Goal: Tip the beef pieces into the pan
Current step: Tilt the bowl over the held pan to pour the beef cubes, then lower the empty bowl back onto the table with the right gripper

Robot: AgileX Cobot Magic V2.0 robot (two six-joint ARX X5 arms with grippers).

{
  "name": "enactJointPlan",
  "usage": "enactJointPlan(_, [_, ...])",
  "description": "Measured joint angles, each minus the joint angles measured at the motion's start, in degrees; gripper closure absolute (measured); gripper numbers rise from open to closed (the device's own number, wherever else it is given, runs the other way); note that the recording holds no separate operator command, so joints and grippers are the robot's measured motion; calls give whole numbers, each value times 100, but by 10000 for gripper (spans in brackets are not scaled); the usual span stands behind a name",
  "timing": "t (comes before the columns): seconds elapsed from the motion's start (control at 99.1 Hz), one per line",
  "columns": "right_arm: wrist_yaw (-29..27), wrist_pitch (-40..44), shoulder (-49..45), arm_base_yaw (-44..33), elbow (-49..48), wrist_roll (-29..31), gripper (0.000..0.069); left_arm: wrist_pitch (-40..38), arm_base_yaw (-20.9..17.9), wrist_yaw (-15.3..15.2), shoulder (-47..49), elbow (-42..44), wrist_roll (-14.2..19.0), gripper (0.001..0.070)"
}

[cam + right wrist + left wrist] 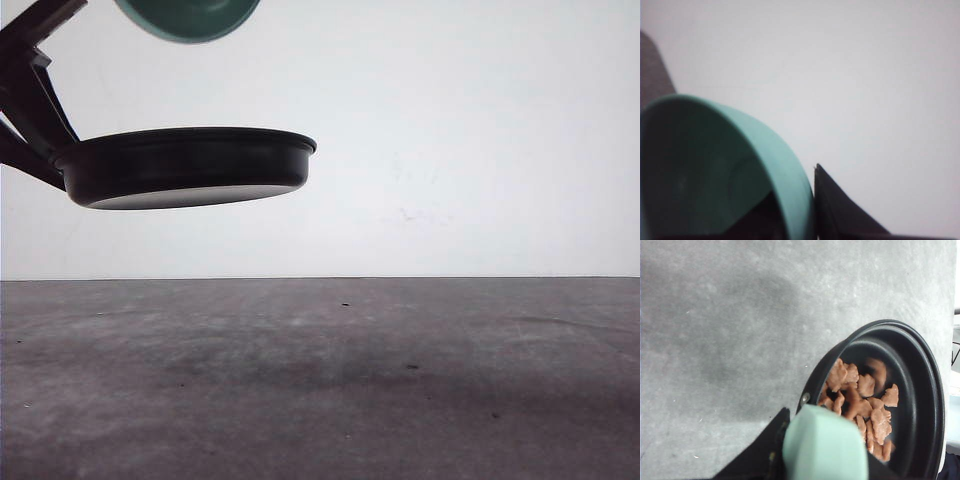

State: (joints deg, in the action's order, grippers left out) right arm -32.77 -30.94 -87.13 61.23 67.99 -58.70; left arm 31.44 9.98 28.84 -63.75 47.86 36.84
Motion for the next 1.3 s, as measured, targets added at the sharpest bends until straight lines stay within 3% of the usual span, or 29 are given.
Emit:
enactJointPlan(0.101, [-402, 431, 107, -101, 0, 881, 656, -2, 0, -22, 0, 0, -17, 658])
enactJointPlan(0.192, [-251, 1270, 398, -302, 0, 2076, 656, -2, 0, -63, 0, 0, -85, 658])
enactJointPlan(0.393, [1207, 3045, 1161, -1545, 0, 5149, 656, -2, 0, -212, 0, 0, -267, 658])
enactJointPlan(0.504, [2280, 4157, 1362, -2765, 2, 6723, 656, -9, 0, -232, 0, 0, -306, 658])
enactJointPlan(0.585, [3191, 4946, 1320, -3770, 2, 7466, 656, -35, 0, -280, 0, 0, -343, 658])
enactJointPlan(0.686, [3926, 5805, 1093, -4896, 0, 7864, 656, -42, 0, -326, 0, 0, -396, 658])
enactJointPlan(0.837, [4192, 6398, 931, -5875, -173, 8061, 656, -173, 0, -376, 0, 0, -431, 658])
enactJointPlan(1.029, [4295, 6334, 938, -6251, -713, 8107, 656, -348, 0, -411, 0, 0, -428, 658])
enactJointPlan(1.301, [4339, 5539, 938, -6555, -2597, 8148, 656, -341, 0, -448, 0, 0, -428, 658])
